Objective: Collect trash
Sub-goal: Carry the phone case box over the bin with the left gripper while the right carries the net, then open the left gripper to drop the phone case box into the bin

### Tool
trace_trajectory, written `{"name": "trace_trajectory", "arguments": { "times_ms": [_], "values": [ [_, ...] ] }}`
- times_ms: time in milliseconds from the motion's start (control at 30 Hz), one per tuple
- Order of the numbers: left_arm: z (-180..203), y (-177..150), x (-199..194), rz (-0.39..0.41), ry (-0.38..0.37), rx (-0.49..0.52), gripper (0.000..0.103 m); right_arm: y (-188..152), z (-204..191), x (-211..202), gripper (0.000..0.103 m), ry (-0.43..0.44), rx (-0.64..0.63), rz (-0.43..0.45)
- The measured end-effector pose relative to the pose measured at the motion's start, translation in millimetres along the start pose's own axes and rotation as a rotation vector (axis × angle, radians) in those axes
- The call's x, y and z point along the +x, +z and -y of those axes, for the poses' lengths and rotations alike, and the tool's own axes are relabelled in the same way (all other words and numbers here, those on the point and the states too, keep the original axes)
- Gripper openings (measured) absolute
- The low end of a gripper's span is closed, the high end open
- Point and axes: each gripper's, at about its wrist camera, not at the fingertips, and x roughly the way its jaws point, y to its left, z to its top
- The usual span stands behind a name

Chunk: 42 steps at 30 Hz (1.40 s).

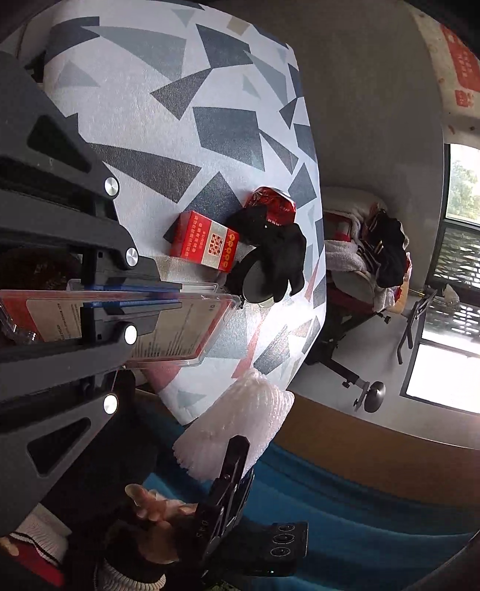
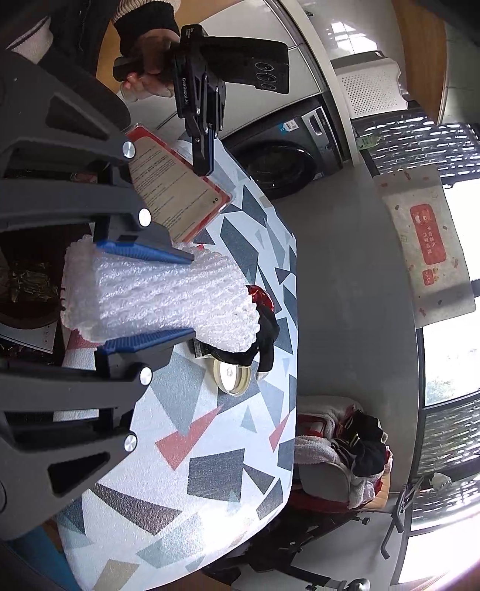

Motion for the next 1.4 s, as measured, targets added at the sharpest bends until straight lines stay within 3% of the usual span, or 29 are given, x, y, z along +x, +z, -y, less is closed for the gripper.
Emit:
{"name": "trace_trajectory", "arguments": {
  "times_ms": [333, 700, 767, 833, 900, 1033, 1133, 1400],
  "values": [
    [32.3, -40.3, 19.8, -0.055, -0.102, 0.055, 0.004, -13.1, 2.4, -4.4, 0.037, -0.016, 0.009, -0.024],
    [43.5, -64.3, 40.3, -0.156, -0.147, 0.09, 0.006, -25.8, 0.5, 2.9, 0.037, -0.005, 0.007, -0.064],
    [41.8, -66.6, 40.9, -0.165, -0.162, 0.081, 0.016, -28.1, -0.2, 4.1, 0.037, -0.002, 0.006, -0.071],
    [38.8, -67.9, 38.0, -0.155, -0.164, 0.063, 0.047, -30.6, -1.2, 5.3, 0.037, 0.004, 0.006, -0.078],
    [34.6, -67.5, 32.1, -0.13, -0.152, 0.041, 0.055, -33.2, -2.4, 7.2, 0.037, 0.01, 0.004, -0.088],
    [25.0, -65.4, 16.9, -0.086, -0.095, -0.004, 0.082, -41.5, -8.1, 12.8, 0.037, 0.03, -0.015, -0.114],
    [18.6, -68.1, 6.3, -0.063, -0.067, -0.024, 0.089, -50.4, -15.4, 19.2, 0.037, 0.067, -0.043, -0.144],
    [14.4, -84.1, -6.6, -0.04, 0.042, -0.005, 0.096, -79.8, -40.8, 40.6, 0.038, 0.146, -0.145, -0.256]
  ]
}}
